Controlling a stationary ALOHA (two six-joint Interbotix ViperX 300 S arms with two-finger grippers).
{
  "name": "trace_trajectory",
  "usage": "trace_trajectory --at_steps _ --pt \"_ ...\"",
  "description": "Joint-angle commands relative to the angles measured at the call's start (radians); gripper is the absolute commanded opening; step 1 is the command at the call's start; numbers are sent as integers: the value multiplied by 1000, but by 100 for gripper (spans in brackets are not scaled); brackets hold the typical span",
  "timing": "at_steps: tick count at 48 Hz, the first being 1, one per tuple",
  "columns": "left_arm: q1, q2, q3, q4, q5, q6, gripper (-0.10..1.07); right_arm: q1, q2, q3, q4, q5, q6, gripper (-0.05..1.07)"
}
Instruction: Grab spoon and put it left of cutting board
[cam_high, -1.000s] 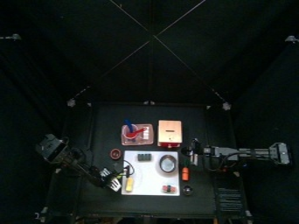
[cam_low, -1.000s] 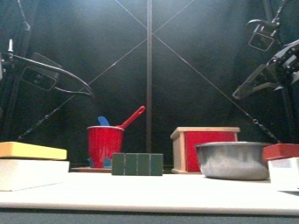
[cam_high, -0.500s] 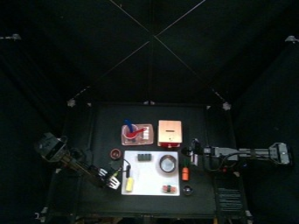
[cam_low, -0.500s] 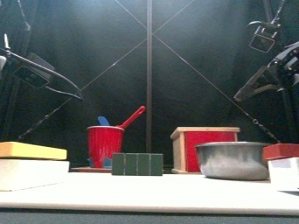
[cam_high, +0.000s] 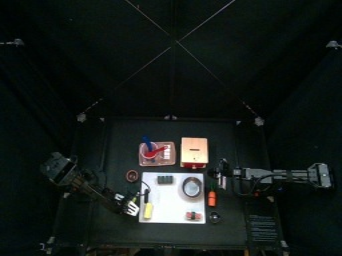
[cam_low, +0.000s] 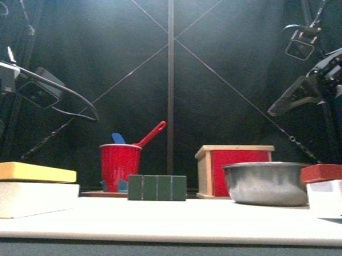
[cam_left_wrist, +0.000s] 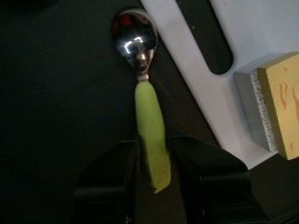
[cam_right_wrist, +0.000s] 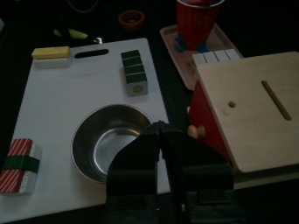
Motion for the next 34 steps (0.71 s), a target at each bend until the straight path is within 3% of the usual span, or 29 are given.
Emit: trace_trajectory --at_steps 1,14,34 --pt "14 -3 -14 2 -35 -5 67 -3 2 -8 2 -6 0 0" --pt "29 -2 -8 -25 -52 -8 75 -3 2 -6 2 -6 0 0" --pt "31 -25 3 -41 20 -20 75 -9 3 -2 2 -6 0 0"
